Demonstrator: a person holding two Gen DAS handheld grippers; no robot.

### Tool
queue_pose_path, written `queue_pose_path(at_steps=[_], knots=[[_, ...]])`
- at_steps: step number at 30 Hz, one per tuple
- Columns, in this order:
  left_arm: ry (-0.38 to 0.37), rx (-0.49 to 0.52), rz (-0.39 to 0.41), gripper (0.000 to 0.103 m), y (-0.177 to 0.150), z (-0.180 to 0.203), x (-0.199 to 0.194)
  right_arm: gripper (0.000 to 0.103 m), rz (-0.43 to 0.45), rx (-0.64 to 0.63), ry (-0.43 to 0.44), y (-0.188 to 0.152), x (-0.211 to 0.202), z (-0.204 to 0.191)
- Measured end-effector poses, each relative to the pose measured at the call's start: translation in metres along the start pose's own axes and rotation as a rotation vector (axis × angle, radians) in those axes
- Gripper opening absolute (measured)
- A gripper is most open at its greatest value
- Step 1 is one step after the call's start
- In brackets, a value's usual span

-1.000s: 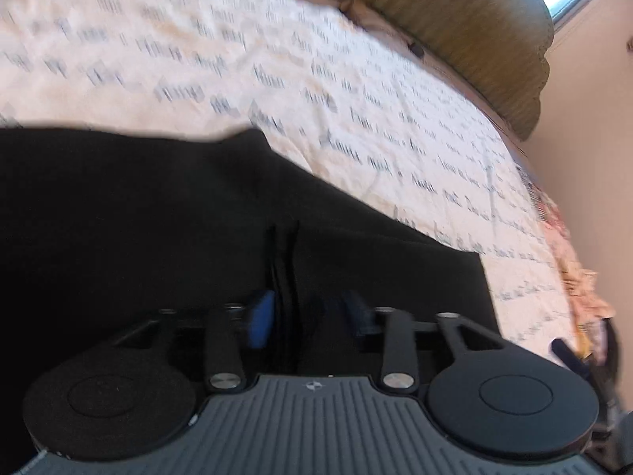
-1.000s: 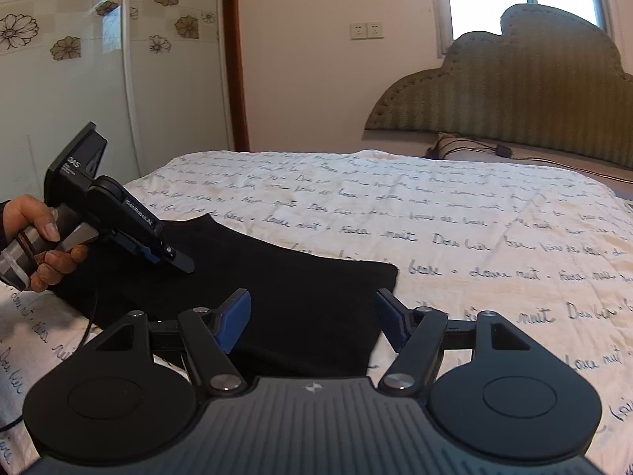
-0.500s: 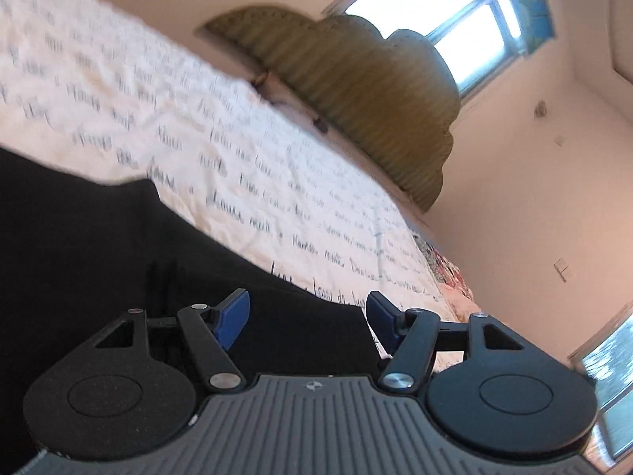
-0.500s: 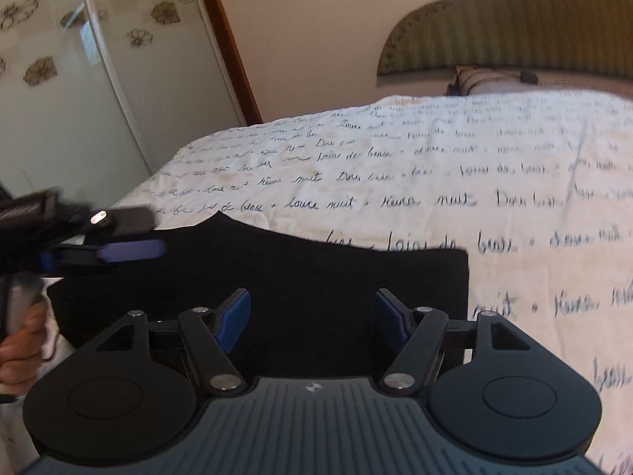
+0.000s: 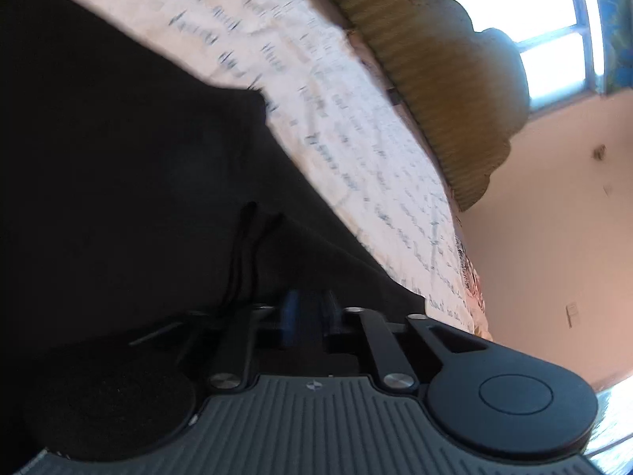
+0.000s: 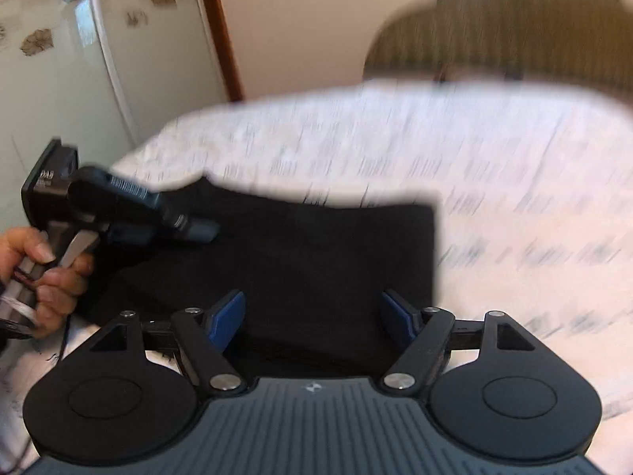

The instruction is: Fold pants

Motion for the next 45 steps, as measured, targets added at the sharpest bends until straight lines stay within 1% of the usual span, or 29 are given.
queue_pose_path(at_steps=[1,2,3,4,6,7,10,12,14,15,17,21,24,26,28,30,32,34,35,36,37,38,45], knots=[[0.007,0.046,0.029,0.060,-0.003,0.008,-0.009,0.075,0.022,-0.049,-0.056,0.000,-0.010,0.005],[0.021,0.094,0.063,0.075,-0.007,0.018,-0.019,0.075,0.022,-0.101,-0.112,-0.002,-0.016,0.010],[0.046,0.142,0.095,0.080,-0.012,0.026,-0.028,0.075,0.006,-0.149,-0.158,-0.006,-0.018,0.015],[0.069,0.198,0.118,0.082,-0.017,0.034,-0.034,0.075,-0.012,-0.189,-0.190,-0.011,-0.019,0.019],[0.092,0.292,0.115,0.082,-0.030,0.047,-0.035,0.075,-0.043,-0.224,-0.218,-0.019,-0.019,0.026],[0.085,0.313,0.099,0.082,-0.036,0.050,-0.033,0.075,-0.057,-0.227,-0.214,-0.021,-0.019,0.027],[0.100,0.295,0.043,0.082,-0.050,0.044,-0.022,0.075,-0.062,-0.272,-0.204,-0.025,-0.022,0.021],[0.100,0.309,0.061,0.082,-0.052,0.042,-0.021,0.075,-0.088,-0.307,-0.178,-0.026,-0.018,0.015],[0.100,0.311,0.063,0.083,-0.053,0.040,-0.021,0.075,-0.129,-0.357,-0.170,-0.034,-0.011,0.009],[0.097,0.308,0.063,0.083,-0.053,0.039,-0.022,0.075,-0.134,-0.371,-0.172,-0.036,-0.008,0.008],[0.094,0.306,0.062,0.084,-0.053,0.037,-0.022,0.075,-0.134,-0.365,-0.177,-0.036,-0.004,0.008],[0.089,0.339,0.071,0.085,-0.053,0.042,-0.008,0.075,-0.153,-0.330,-0.198,-0.034,0.010,0.013],[0.088,0.434,0.098,0.087,-0.061,0.044,-0.006,0.075,-0.161,-0.285,-0.214,-0.035,0.015,0.022],[0.096,0.506,0.110,0.087,-0.069,0.045,-0.005,0.081,-0.166,-0.266,-0.233,-0.035,0.012,0.033],[0.085,0.502,0.114,0.087,-0.070,0.044,-0.006,0.086,-0.161,-0.252,-0.234,-0.037,0.008,0.040],[0.066,0.479,0.116,0.088,-0.068,0.042,-0.006,0.086,-0.157,-0.257,-0.239,-0.039,0.007,0.037],[0.058,0.479,0.118,0.089,-0.069,0.042,-0.006,0.086,-0.131,-0.320,-0.234,-0.039,0.006,0.022],[0.061,0.488,0.118,0.089,-0.069,0.043,-0.006,0.086,-0.128,-0.372,-0.220,-0.042,0.010,0.009],[0.061,0.490,0.118,0.089,-0.069,0.043,-0.006,0.083,-0.139,-0.376,-0.216,-0.043,0.012,0.008],[0.059,0.487,0.118,0.089,-0.069,0.043,-0.006,0.061,-0.152,-0.353,-0.189,-0.043,0.013,0.010],[0.055,0.485,0.117,0.089,-0.068,0.043,-0.006,0.027,-0.172,-0.315,-0.162,-0.043,0.014,0.014],[0.052,0.483,0.117,0.089,-0.067,0.042,-0.006,0.027,-0.183,-0.297,-0.138,-0.043,0.015,0.016],[0.043,0.482,0.116,0.089,-0.065,0.041,-0.006,0.027,-0.206,-0.285,-0.113,-0.045,0.013,0.020]])
Point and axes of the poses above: each gripper's, at about its wrist camera, not at the fingertips, and x roughly the way its jaws point, z to its right, y to its top, the point moved 8 cm from there along x, roughly the way its jaws point, and after that the axes turned 1 degree about -z, right-handed, at the moved point
